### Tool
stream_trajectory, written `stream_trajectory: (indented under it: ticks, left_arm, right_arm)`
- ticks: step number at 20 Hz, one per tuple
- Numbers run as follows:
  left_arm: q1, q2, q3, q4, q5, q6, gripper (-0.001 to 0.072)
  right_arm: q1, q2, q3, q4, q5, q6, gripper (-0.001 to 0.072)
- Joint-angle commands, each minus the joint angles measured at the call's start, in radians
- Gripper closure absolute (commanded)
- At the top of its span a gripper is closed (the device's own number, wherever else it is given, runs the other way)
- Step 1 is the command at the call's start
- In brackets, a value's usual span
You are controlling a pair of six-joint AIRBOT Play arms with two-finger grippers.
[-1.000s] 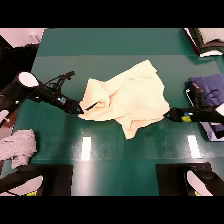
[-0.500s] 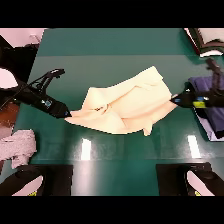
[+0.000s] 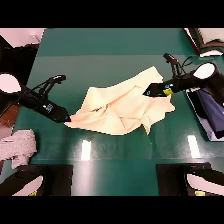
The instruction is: Fold the shirts.
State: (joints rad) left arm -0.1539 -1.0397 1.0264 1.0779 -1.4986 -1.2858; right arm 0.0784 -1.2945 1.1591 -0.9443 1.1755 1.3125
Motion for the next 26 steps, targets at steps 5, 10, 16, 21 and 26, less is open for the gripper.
stream_trajectory:
  ticks: [5, 10, 16, 21, 26]
  left_arm:
    - [0.001, 0.001, -0.003, 0.0, 0.068, 0.0, 0.0682]
    - [0.001, 0.001, -0.003, -0.001, 0.074, -0.001, 0.0682]
    - [0.001, 0.001, -0.003, 0.0, 0.078, -0.001, 0.0682]
    - [0.001, 0.001, -0.003, 0.0, 0.077, -0.001, 0.0682]
    - [0.001, 0.001, -0.003, 0.0, 0.073, -0.001, 0.0682]
  right_arm:
    - [-0.285, 0.083, -0.144, 0.006, 0.026, -0.031, 0.0308]
    - [-0.388, -0.084, -0.151, 0.184, -0.016, -0.137, 0.0308]
    - [-0.368, -0.283, 0.027, 0.182, 0.027, -0.143, 0.0313]
    - [-0.304, -0.37, 0.106, 0.126, 0.089, -0.132, 0.0325]
    - [-0.275, -0.356, 0.113, 0.105, 0.092, -0.132, 0.0598]
